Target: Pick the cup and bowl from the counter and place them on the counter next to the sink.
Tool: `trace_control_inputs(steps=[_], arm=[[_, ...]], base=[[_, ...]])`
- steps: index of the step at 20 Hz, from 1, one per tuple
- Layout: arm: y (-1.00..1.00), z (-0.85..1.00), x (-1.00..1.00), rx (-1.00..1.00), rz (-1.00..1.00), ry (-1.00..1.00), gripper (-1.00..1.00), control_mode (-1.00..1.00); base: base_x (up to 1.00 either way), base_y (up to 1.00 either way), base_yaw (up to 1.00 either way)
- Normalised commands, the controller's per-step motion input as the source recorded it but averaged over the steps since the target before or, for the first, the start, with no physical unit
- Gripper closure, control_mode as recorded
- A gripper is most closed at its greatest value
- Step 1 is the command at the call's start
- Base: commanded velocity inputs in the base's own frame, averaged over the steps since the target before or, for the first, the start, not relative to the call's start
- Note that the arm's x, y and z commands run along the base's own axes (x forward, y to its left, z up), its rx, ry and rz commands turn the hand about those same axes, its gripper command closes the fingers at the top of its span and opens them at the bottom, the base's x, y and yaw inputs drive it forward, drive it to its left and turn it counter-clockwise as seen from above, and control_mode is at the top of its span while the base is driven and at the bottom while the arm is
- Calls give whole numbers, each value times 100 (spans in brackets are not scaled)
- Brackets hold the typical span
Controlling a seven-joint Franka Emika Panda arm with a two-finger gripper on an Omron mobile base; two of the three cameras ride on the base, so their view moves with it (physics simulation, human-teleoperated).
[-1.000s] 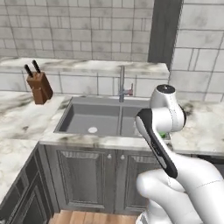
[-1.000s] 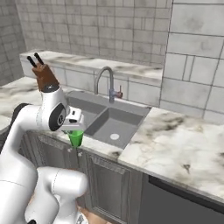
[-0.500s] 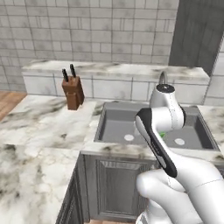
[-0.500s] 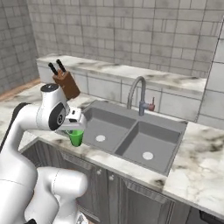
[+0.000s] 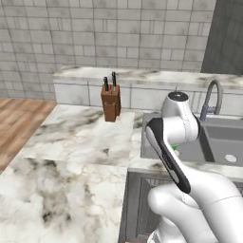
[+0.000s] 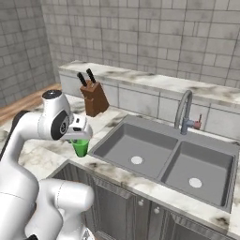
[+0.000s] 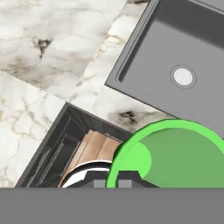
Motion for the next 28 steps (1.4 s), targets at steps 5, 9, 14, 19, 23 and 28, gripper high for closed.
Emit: trace_control_inputs(steps=[5,9,14,19,23,28], arm=[[0,0,0,0,0,0,100,100],[0,0,0,0,0,0,100,100],[0,0,0,0,0,0,100,100],[2,-2,8,0,0,0,100,-100],[3,-8,56,0,1,0,100,-100],[0,-19,51,0,0,-10,100,-100]], base=[[0,0,0],[0,0,0],[0,0,0],[0,0,0],[0,0,0],[0,0,0]])
